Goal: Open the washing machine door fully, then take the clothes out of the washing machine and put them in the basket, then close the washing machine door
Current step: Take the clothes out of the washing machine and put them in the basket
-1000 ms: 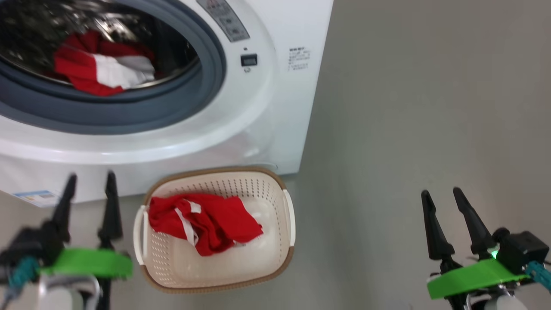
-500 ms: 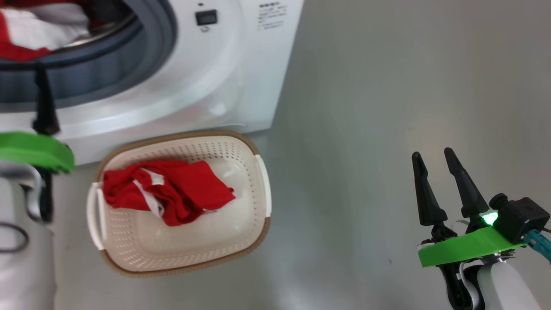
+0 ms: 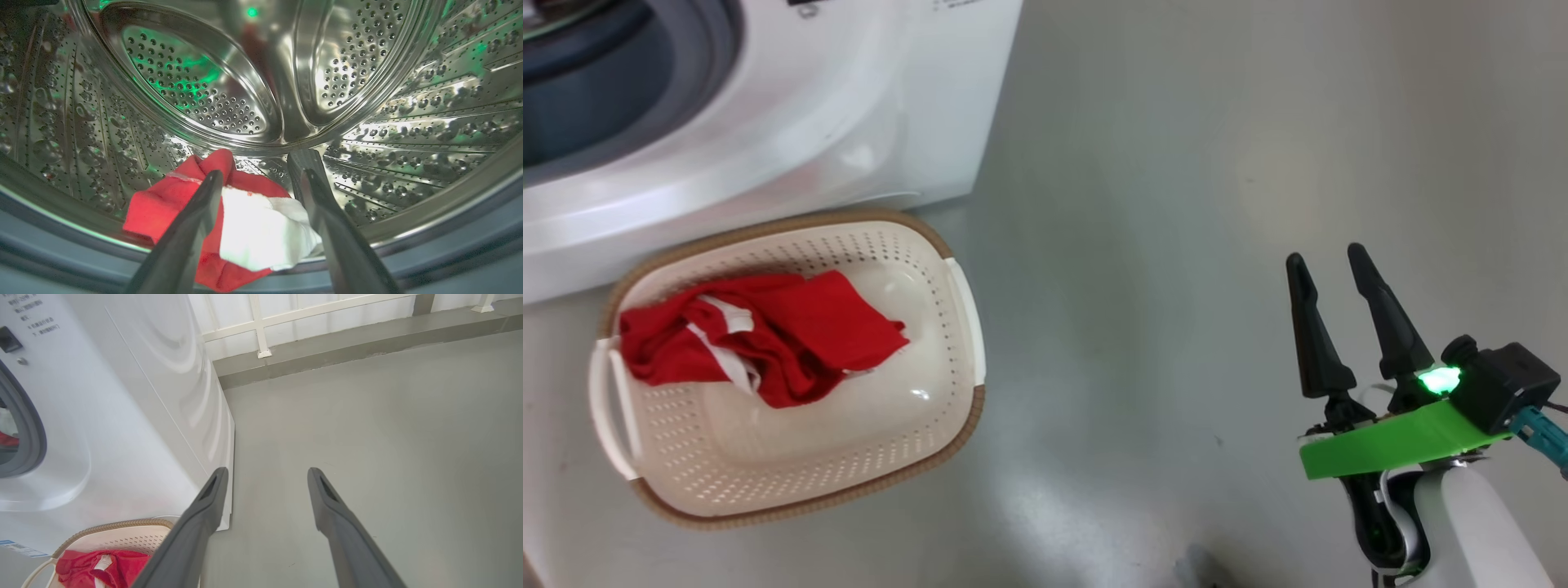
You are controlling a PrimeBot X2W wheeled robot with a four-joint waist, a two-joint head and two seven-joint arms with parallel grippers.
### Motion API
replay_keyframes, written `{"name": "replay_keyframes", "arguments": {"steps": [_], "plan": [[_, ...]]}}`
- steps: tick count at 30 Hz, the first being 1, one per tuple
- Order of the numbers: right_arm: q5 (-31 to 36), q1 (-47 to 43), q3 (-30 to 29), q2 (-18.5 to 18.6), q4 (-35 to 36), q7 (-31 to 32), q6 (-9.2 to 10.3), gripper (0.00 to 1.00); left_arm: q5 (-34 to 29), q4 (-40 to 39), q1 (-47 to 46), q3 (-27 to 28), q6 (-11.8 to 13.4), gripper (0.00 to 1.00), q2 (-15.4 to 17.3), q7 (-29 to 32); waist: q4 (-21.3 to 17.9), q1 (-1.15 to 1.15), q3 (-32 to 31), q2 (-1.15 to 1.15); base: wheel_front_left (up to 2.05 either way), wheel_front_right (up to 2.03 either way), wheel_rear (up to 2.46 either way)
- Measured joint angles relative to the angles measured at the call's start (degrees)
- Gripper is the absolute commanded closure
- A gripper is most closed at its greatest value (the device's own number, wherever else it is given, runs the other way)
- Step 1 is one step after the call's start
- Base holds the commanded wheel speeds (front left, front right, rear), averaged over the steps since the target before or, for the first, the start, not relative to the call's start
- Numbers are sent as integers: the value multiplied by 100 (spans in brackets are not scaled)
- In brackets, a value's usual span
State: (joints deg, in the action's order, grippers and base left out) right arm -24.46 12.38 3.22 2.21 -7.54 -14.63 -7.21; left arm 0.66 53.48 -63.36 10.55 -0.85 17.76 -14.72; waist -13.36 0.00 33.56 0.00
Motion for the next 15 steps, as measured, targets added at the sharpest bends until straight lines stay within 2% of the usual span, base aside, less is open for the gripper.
{"name": "replay_keyframes", "arguments": {"steps": [7,15], "plan": [[-86,100,211,0,14,0,0,0,-147,803,-555,-100,286,0,378,0,-239,0,211,0,0,0,0],[-127,112,300,-2,32,0,0,0,-371,1660,-987,-304,544,0,630,56,-422,0,335,0,0,0,0]]}}
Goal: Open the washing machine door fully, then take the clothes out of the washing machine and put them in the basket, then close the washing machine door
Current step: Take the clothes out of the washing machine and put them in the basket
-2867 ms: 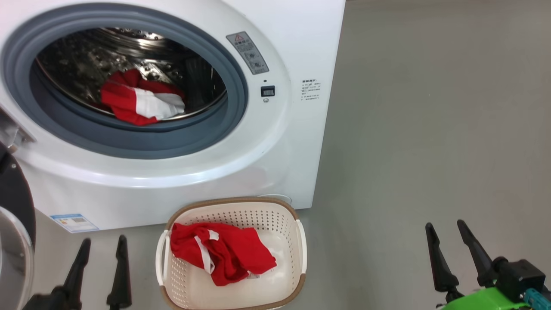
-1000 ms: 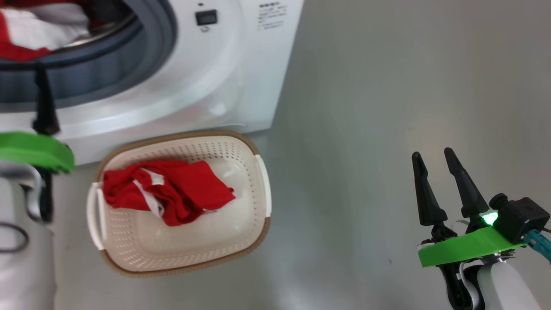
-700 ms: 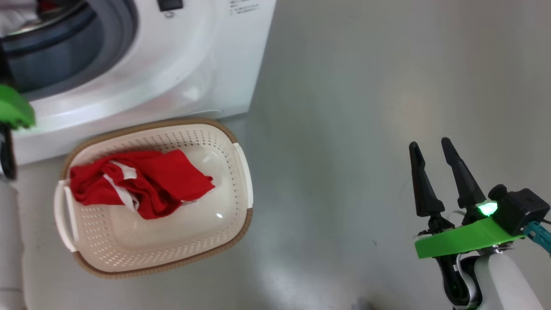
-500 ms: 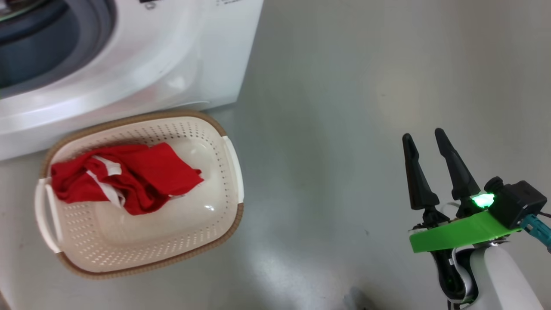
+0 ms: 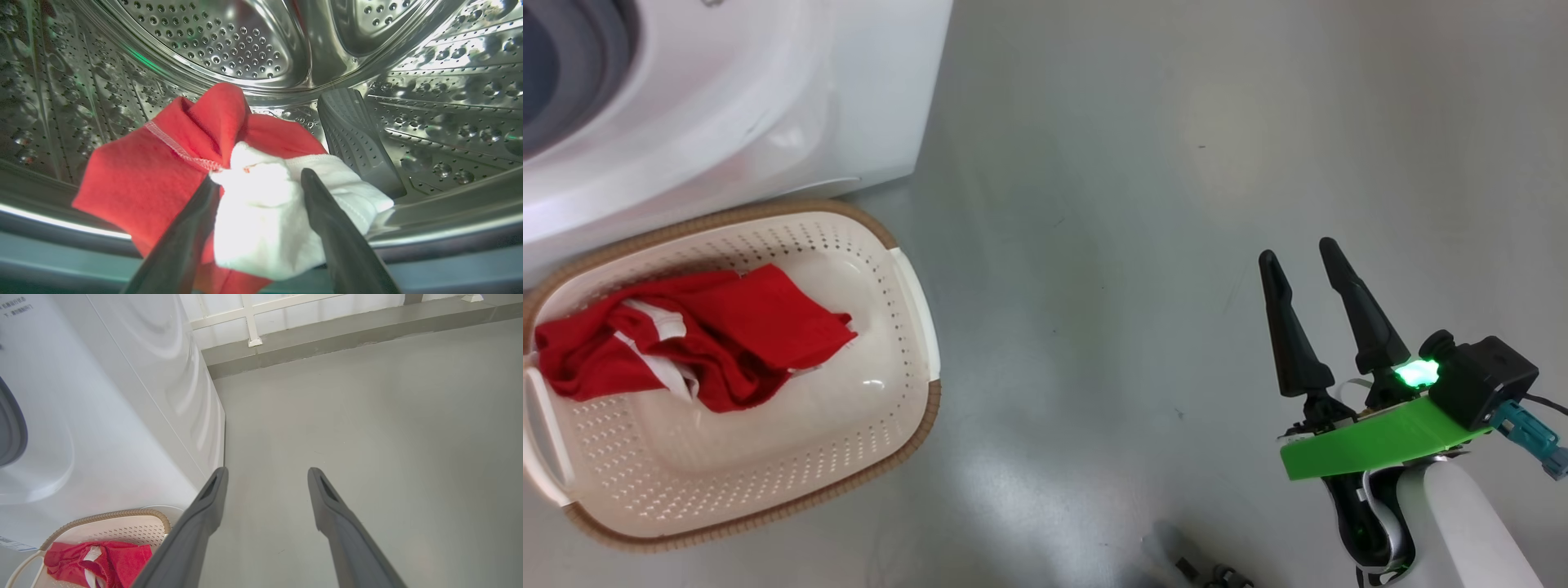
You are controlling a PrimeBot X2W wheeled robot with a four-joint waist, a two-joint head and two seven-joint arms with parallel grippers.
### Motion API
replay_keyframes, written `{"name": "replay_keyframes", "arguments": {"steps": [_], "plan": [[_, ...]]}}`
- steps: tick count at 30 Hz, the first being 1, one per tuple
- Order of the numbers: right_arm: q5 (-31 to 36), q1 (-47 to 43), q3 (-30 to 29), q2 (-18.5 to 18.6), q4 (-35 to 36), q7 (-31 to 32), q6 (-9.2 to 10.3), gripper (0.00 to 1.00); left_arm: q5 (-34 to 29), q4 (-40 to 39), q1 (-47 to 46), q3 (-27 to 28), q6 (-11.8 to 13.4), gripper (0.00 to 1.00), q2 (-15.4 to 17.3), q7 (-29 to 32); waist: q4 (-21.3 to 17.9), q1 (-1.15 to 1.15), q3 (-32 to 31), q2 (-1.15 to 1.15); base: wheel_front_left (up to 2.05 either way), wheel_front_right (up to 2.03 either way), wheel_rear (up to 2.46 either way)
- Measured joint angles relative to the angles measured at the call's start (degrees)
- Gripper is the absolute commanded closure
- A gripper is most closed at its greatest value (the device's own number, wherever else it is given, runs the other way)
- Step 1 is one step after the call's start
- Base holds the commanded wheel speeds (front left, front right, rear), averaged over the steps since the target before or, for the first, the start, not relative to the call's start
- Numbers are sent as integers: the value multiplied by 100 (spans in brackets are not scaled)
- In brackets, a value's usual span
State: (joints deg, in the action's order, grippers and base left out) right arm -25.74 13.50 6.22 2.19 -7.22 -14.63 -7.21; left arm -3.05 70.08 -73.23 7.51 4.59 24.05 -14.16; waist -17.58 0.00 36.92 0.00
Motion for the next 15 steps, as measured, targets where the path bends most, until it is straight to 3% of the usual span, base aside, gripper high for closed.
{"name": "replay_keyframes", "arguments": {"steps": [6,7,9,11,15], "plan": [[-8,0,1,0,2,0,0,0,-52,281,-127,-140,18,4,56,54,-62,0,-17,0,0,0,0],[-8,0,1,0,2,0,0,0,-53,301,-127,-160,34,29,59,55,-63,0,-23,0,0,0,0],[-8,0,1,0,3,0,0,0,-54,338,-127,-192,48,58,66,79,-61,0,-31,0,0,0,0],[-8,0,-1,0,8,0,0,0,-63,376,-127,-233,49,100,69,79,-55,0,-39,0,0,0,0],[-8,0,-10,0,9,0,0,0,-60,414,-127,-277,49,100,63,78,-21,0,-58,0,0,0,0]]}}
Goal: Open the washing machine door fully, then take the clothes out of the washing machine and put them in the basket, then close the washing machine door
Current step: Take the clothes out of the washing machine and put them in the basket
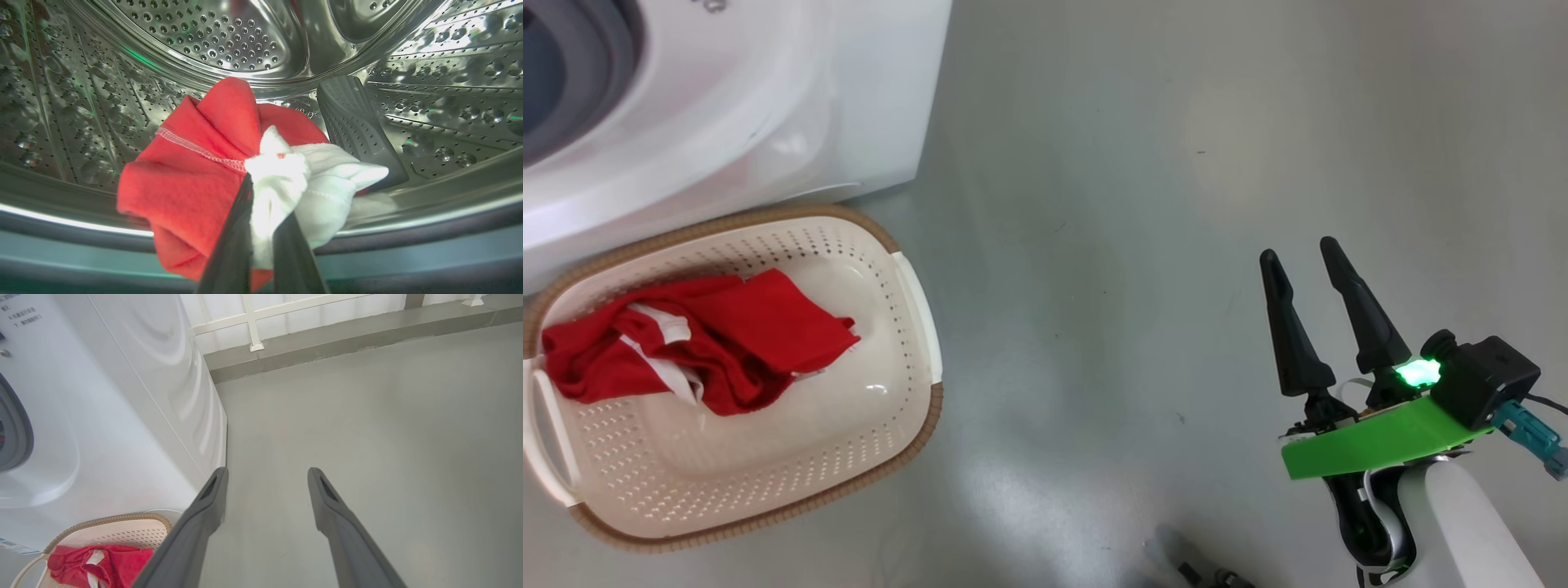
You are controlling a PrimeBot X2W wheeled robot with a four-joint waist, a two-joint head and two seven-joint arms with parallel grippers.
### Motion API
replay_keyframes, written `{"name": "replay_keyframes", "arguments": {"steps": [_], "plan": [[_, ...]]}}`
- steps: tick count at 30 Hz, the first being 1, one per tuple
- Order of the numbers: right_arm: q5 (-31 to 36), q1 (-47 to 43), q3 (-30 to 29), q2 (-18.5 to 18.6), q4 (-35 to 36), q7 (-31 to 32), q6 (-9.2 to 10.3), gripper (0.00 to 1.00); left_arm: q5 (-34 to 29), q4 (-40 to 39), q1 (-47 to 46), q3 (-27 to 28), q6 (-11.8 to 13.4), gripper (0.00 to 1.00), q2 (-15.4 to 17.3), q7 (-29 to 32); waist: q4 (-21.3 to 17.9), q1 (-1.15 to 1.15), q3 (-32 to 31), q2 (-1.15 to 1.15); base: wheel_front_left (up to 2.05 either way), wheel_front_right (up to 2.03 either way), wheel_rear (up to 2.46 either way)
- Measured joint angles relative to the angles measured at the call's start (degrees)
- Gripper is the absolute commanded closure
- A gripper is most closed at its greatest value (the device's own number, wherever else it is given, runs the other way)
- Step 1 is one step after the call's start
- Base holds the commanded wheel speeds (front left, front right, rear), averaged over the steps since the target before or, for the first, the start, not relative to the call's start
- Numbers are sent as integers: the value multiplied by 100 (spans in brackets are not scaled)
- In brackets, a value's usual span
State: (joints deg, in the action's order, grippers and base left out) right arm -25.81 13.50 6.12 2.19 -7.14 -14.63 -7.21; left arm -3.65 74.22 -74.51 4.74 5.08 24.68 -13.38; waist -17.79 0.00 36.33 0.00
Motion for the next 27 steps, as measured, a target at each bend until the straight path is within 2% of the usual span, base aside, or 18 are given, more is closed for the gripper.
{"name": "replay_keyframes", "arguments": {"steps": [4,9,14,19,20,27], "plan": [[0,2,-25,0,-2,0,0,0,86,12,0,13,-16,100,-57,-42,53,0,-31,0,0,0,0],[20,3,-99,1,-5,0,0,0,454,-168,24,238,-211,100,-216,-92,147,0,-127,0,0,0,0],[129,2,-199,2,-30,0,0,0,858,-964,370,513,-421,100,-489,-110,295,0,-261,0,0,0,0],[229,0,-282,2,-68,0,0,0,1096,-1804,1013,723,-571,100,-869,-110,444,0,-456,0,0,0,0],[260,-3,-326,2,-92,0,0,0,1174,-2153,1255,835,-665,100,-989,-111,497,0,-549,0,0,0,0],[428,-98,-425,4,-159,0,0,0,1235,-3261,2152,1180,-903,100,-1488,-118,685,0,-887,0,0,0,0]]}}
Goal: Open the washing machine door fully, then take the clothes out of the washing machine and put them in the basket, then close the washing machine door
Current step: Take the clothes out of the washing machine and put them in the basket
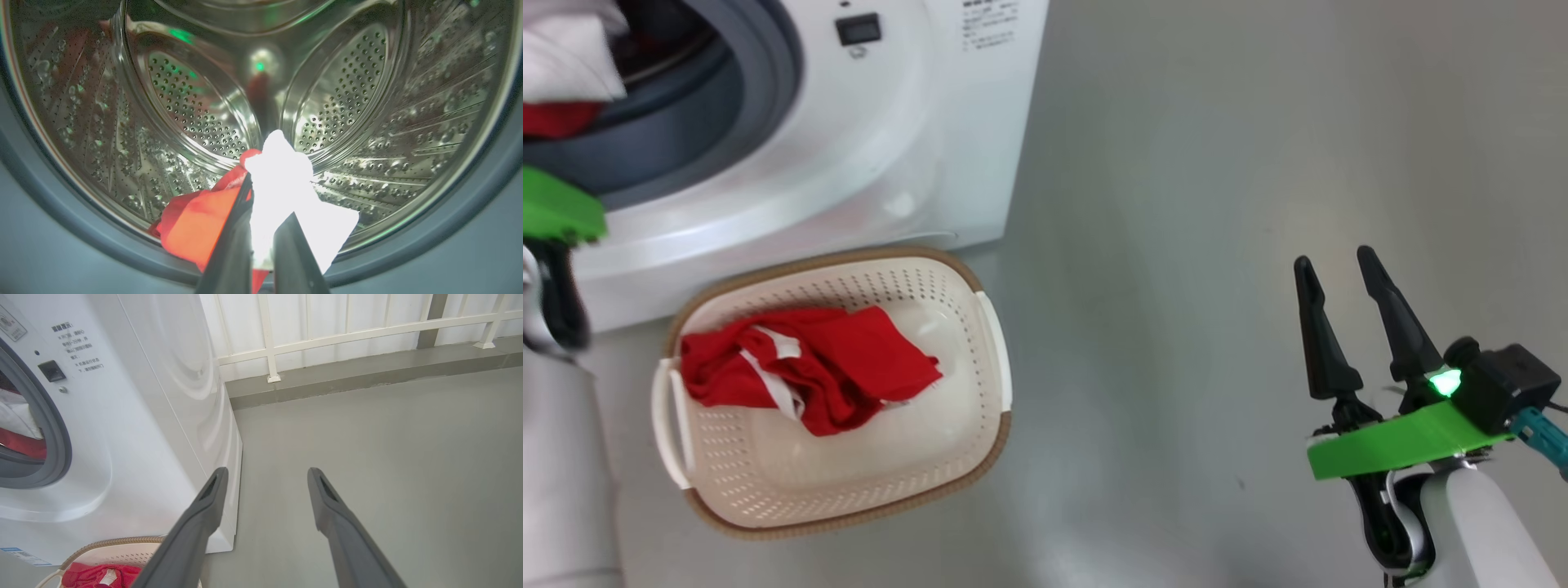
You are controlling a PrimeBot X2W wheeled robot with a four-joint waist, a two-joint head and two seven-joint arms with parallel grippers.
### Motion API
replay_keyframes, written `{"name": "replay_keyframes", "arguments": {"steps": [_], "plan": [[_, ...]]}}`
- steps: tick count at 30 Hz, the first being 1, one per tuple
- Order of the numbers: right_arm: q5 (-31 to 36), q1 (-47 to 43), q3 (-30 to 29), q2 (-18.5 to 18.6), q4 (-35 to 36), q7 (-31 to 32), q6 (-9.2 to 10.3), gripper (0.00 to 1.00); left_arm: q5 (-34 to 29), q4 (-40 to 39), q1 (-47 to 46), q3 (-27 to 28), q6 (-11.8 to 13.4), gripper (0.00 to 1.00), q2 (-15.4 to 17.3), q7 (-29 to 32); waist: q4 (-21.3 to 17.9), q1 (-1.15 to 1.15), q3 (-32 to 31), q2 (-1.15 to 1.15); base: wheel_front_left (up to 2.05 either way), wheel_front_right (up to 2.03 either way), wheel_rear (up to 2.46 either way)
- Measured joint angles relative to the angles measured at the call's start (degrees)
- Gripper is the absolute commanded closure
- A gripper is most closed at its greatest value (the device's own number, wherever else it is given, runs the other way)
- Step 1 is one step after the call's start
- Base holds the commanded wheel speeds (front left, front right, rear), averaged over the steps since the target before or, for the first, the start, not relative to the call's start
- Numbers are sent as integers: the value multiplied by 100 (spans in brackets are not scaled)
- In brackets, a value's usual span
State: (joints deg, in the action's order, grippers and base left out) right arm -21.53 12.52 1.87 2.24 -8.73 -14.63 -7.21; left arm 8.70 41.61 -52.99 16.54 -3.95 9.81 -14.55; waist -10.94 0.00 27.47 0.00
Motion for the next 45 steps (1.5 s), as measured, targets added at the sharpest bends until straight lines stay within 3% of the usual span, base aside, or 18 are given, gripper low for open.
{"name": "replay_keyframes", "arguments": {"steps": [14,37,45], "plan": [[151,-355,-186,1,-82,0,0,0,-105,-1651,1532,355,-272,100,-724,0,354,0,-622,0,0,0,0],[240,-740,-408,0,-85,0,0,0,605,-4542,3385,82,-315,100,-847,-18,659,0,-1067,0,0,0,0],[240,-764,-413,-1,-86,0,0,0,654,-4554,3610,-219,-288,100,-843,-18,664,0,-1010,0,0,0,0]]}}
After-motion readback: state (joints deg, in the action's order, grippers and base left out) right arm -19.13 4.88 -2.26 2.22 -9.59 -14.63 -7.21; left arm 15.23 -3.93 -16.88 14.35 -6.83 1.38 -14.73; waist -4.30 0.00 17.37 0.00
